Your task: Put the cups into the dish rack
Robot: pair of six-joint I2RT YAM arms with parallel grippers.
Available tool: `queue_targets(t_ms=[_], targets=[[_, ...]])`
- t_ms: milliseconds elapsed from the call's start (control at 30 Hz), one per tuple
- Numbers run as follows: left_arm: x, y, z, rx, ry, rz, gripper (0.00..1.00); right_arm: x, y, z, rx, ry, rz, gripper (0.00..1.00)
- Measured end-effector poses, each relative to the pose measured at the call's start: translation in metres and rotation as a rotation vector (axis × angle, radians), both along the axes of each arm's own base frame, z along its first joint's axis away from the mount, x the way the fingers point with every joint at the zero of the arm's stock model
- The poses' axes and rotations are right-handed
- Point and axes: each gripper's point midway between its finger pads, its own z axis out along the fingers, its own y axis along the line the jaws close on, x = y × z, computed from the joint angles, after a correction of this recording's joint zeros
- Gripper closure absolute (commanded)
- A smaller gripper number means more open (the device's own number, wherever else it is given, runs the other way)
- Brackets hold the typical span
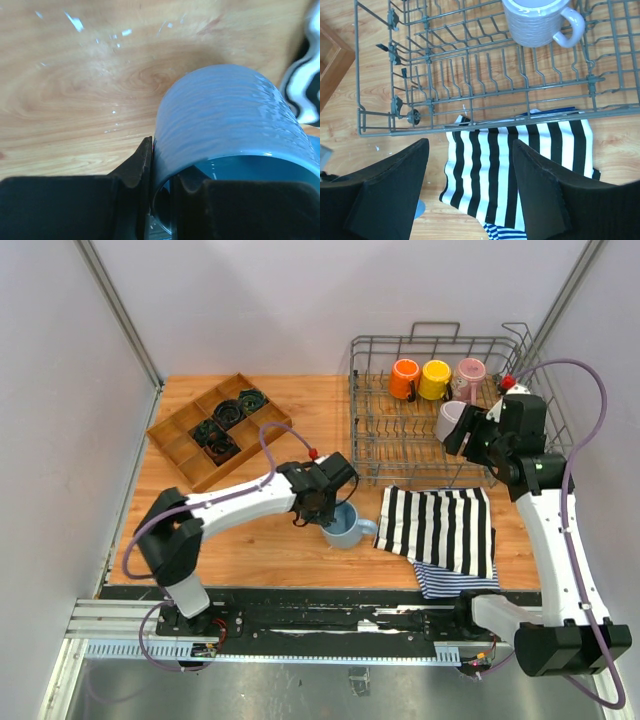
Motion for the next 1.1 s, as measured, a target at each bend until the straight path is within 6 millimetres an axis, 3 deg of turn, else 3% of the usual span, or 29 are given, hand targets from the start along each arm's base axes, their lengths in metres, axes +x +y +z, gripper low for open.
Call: queue_targets(t_ms=[100, 333, 400, 467, 567, 667, 867, 1100], targets=[[0.016, 0.002, 0.045, -0.063, -0.118, -0.048, 1.00, 0.003, 0.008, 0.003, 0.027, 0.022, 0.036, 0.31], [0.094, 0.013, 0.207, -0.329, -0.676, -0.134, 0.99, -0.001, 0.052, 0.033, 0.236, 0.050, 0.184, 0.26], [0.116, 0.018, 0.241, -0.362, -0.808, -0.152, 0.99, -0.007, 0.073, 0.041, 0.345, 0.072, 0.253, 0.25], [0.136, 0.017, 0.262, -0.379, -0.886, -0.182, 0.99, -0.014, 0.090, 0.046, 0.448, 0.107, 0.314, 0.23], [0.163, 0.006, 0.278, -0.409, -0.960, -0.238, 0.99, -0.020, 0.111, 0.056, 0.587, 0.149, 0.390, 0.22], [0.177, -0.014, 0.276, -0.448, -0.993, -0.305, 1.00, -0.025, 0.128, 0.064, 0.740, 0.191, 0.447, 0.22], [0.188, -0.044, 0.258, -0.492, -1.010, -0.426, 0.99, -0.029, 0.146, 0.066, 0.978, 0.296, 0.476, 0.20], [0.194, -0.062, 0.272, -0.557, -1.080, -0.482, 0.99, -0.021, 0.153, 0.057, 1.139, 0.359, 0.449, 0.22]])
